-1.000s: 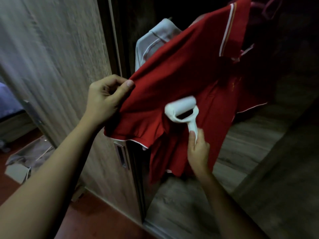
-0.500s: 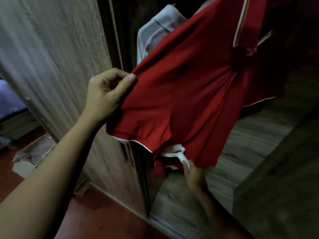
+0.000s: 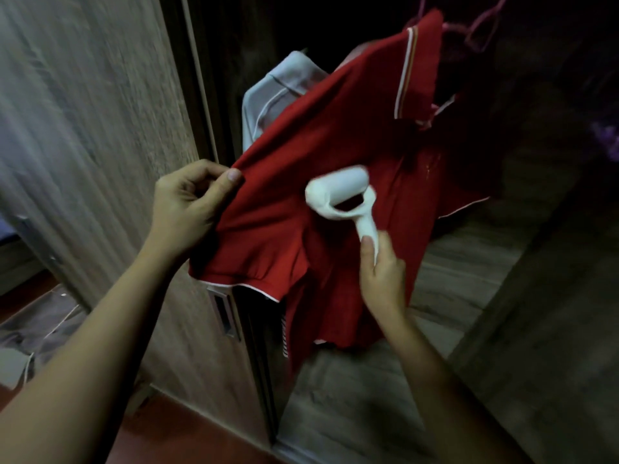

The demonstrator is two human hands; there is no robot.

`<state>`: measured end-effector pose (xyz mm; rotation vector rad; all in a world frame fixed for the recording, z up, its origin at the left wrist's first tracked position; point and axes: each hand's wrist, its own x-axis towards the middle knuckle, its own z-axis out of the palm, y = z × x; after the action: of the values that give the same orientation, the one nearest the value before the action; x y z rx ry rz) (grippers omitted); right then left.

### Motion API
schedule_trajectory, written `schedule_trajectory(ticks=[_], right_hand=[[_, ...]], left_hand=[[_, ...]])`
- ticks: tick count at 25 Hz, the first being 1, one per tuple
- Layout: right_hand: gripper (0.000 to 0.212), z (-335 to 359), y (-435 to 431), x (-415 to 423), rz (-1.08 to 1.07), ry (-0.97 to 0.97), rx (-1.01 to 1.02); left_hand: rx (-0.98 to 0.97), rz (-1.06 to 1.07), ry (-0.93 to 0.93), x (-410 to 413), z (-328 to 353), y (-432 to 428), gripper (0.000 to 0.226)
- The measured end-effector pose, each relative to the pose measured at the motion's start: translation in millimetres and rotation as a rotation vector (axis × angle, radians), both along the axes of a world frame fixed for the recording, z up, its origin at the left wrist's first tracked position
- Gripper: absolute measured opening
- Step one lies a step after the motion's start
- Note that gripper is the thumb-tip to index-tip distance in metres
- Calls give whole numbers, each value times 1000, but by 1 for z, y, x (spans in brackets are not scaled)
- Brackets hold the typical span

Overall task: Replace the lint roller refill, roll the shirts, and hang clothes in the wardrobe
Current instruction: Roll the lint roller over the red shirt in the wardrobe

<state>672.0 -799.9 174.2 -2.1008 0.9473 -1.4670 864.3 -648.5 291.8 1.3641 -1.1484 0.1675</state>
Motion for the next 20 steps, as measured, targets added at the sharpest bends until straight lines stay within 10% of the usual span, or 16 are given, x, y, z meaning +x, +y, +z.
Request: schedule_trajectory(ticks=[5, 12, 20], right_hand=[[32, -73, 24, 4, 58, 190, 296], [36, 35, 19, 23, 19, -286, 225], [33, -9, 94, 24, 282, -51, 296]], left_hand=[[22, -5, -13, 0, 1, 1, 17], [29, -11, 18, 1, 0, 0, 21], [36, 37, -16, -1, 1, 0, 20]])
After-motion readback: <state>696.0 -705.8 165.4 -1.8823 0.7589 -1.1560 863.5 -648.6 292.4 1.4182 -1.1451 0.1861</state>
